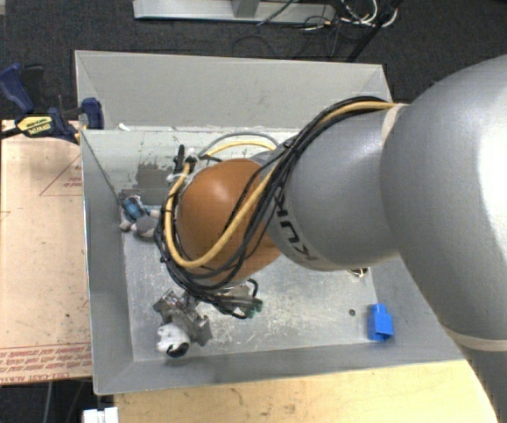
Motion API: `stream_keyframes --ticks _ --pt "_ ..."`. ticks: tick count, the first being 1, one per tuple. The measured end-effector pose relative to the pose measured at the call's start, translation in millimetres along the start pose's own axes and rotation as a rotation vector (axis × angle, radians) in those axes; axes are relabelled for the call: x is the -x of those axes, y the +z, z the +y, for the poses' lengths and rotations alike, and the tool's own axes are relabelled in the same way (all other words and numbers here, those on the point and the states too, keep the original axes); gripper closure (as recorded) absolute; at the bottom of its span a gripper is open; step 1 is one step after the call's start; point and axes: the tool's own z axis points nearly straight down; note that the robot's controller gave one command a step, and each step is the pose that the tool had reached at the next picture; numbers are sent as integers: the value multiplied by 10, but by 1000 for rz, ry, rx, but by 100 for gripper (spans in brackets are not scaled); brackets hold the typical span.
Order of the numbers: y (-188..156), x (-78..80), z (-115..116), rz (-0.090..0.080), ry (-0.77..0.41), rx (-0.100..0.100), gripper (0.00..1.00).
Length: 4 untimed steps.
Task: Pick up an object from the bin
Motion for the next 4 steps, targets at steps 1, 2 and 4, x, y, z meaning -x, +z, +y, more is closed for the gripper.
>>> stream_keyframes --ticks 1,2,4 --pt "-189 17 -6 -8 1 -3 100" --pt "-311 21 -6 -12 2 -5 100" --pt "-387 21 -2 -11 3 -4 100"
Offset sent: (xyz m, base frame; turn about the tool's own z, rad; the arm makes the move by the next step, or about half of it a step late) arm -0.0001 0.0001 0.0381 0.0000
